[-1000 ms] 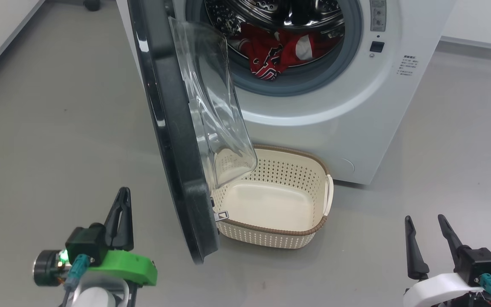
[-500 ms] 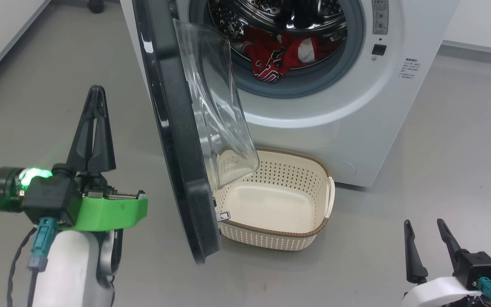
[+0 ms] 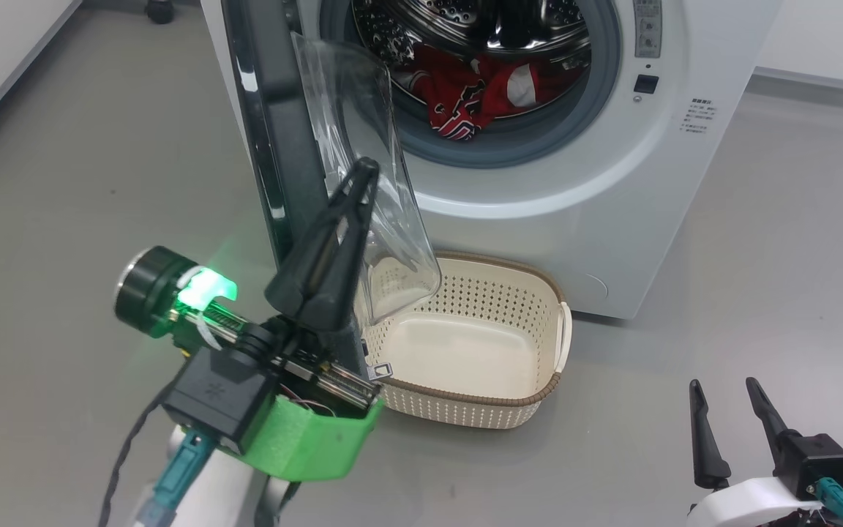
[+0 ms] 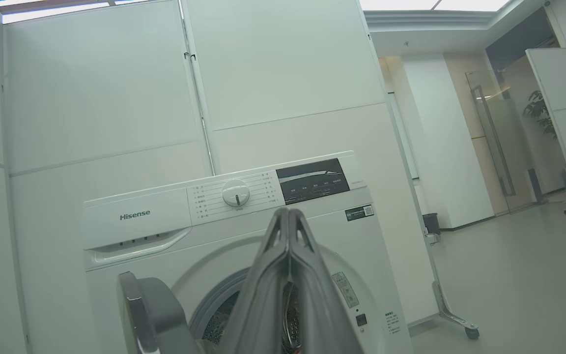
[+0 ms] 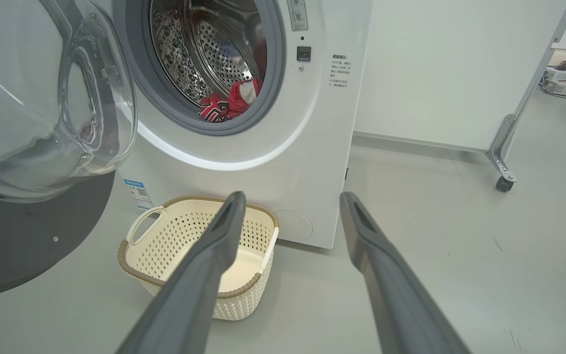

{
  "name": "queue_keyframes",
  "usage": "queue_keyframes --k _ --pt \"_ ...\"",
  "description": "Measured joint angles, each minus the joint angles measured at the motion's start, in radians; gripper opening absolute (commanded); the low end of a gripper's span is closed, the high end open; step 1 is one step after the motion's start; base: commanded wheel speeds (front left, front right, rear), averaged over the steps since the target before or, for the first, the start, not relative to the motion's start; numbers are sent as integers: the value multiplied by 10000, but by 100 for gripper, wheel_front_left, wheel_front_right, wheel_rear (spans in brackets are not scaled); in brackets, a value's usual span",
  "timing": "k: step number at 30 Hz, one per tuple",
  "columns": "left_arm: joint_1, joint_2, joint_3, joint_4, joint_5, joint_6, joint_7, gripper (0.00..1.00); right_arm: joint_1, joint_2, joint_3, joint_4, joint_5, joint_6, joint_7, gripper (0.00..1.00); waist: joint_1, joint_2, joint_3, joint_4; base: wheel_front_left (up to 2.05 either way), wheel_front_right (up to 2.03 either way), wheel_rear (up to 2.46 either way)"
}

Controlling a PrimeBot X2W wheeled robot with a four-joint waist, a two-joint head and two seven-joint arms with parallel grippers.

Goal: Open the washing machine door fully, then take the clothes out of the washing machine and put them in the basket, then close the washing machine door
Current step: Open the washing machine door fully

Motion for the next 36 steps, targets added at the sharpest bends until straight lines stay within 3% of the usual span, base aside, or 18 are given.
queue_keyframes --k 7,18,36 --pt "413 -19 -1350 -232 -543 -460 784 0 0 46 6 8 -67 94 0 100 0 0 125 -80 0 0 0" --pt "1660 -8 -2554 508 -1197 -500 1774 0 -2 50 -90 75 -144 190 0 100 0 0 223 -129 0 0 0" --pt "2127 8 -1741 2176 -1264 621 2150 0 -17 117 -228 157 -234 326 0 100 0 0 375 -121 0 0 0"
